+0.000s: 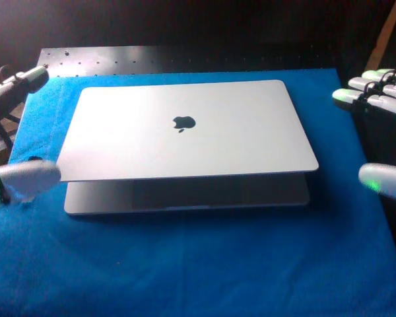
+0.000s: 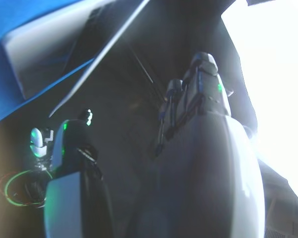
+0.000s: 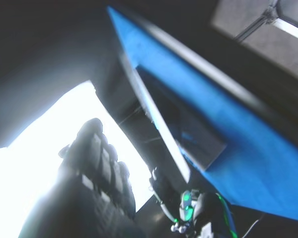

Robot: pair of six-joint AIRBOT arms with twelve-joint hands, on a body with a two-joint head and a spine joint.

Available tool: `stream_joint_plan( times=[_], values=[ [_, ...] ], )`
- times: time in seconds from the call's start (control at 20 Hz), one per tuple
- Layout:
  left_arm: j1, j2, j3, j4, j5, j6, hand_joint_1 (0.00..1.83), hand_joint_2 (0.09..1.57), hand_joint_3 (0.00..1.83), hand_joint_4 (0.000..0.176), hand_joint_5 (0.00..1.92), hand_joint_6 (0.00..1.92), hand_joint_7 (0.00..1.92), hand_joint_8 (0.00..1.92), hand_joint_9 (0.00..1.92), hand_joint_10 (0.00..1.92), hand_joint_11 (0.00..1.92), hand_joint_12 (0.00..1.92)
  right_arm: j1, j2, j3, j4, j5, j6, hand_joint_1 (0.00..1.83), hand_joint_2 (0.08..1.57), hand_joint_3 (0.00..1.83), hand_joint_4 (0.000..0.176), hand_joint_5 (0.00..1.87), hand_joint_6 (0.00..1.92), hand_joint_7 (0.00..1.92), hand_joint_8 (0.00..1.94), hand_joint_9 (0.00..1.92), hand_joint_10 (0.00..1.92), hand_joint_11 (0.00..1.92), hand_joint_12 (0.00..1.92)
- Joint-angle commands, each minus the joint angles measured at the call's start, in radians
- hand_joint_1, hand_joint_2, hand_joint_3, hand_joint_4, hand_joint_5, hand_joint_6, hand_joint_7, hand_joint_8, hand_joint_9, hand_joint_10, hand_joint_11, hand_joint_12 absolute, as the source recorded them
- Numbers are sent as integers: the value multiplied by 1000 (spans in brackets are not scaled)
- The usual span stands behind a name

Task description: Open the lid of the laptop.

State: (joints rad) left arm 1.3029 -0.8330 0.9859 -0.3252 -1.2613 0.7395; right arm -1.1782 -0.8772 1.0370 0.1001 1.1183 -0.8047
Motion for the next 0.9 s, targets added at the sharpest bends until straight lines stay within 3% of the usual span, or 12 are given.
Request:
stream_joint_plan(
  times=[0.0, 0.15, 0.2, 0.25, 0.35, 0.4, 0.5, 0.55, 0.6, 0.65, 0.75, 0.85],
  values=[
    [-3, 3, 6, -13, -127, -4, 249, 1052, 10, 176, 0, 0, 0, 0, 0, 0, 0, 0, 5, 0, 10, 15, 99, 1, 147, 1302, 0, 86, 252, 2, 192, 0, 157, 1, 30, 496],
    [-3, 3, 9, -5, -109, -4, 333, 1026, 0, 176, 0, 0, 0, 0, 0, 0, 0, 0, 3, -8, 16, 15, 58, 1, 161, 1272, 0, 106, 266, 1, 201, 0, 229, 13, 101, 562],
    [-3, 0, 11, -1, -105, -4, 365, 996, 0, 176, 0, 0, 0, 0, 0, 0, 0, 0, -2, -11, 16, 15, 46, 1, 176, 1298, 1, 76, 263, 1, 184, 0, 188, 0, 23, 481],
    [-3, -3, 12, -1, -105, -4, 359, 979, 0, 176, 0, 0, 0, 0, 0, 0, 0, 0, -5, -13, 16, 15, 38, 1, 112, 1306, 2, 80, 241, 2, 168, 0, 136, 5, 2, 293],
    [-3, -10, 15, 1, -98, -4, 330, 958, 0, 176, 0, 0, 0, 0, 0, 0, 0, 0, -21, -19, 16, 15, 32, 1, 3, 1338, 6, 58, 205, 0, 150, 0, 64, 2, 0, 33],
    [-3, -10, 17, 14, -78, -4, 315, 949, 0, 176, 0, 0, 0, 0, 0, 0, 0, 0, -27, -24, 16, 15, 27, 1, 0, 1340, 5, 44, 186, 0, 142, 0, 55, 0, 14, 34],
    [-7, -11, 22, 30, -54, -8, 288, 933, 0, 176, 0, 0, 0, 0, 0, 0, 0, 0, -27, -35, 15, 8, 7, 1, 0, 1330, 0, 60, 127, 0, 122, 0, 60, 5, 63, 53],
    [-10, -12, 25, 34, -49, -11, 326, 921, 0, 176, 0, 0, 0, 0, 0, 0, 0, 0, -27, -40, 15, 0, -1, 1, 0, 1331, 0, 42, 122, 1, 129, 3, 65, 6, 87, 63],
    [-12, -14, 26, 36, -47, -12, 378, 915, 0, 176, 0, 0, 0, 0, 0, 0, 0, 0, -27, -44, 15, -8, -12, 1, 0, 1305, 0, 52, 119, 0, 126, 1, 63, 4, 108, 70],
    [-14, -15, 28, 37, -45, -12, 394, 913, 0, 176, 0, 0, 0, 0, 0, 0, 0, 0, -27, -48, 15, -13, -20, 1, 0, 1303, 0, 41, 105, 0, 121, 0, 59, 2, 115, 72],
    [-26, -20, 38, 44, -20, -12, 415, 888, 0, 176, 0, 0, 0, 0, 0, 0, 0, 0, -27, -59, 14, -27, -43, 1, 0, 1264, 0, 52, 46, 0, 47, 0, 5, 0, 86, 55],
    [-50, -27, 49, 61, 14, -12, 502, 876, 0, 176, 0, 0, 0, 0, 0, 0, 0, 0, -27, -68, 13, -41, -56, 1, 0, 1244, 0, 16, 9, 0, 16, 0, 0, 0, 74, 50]
  ],
)
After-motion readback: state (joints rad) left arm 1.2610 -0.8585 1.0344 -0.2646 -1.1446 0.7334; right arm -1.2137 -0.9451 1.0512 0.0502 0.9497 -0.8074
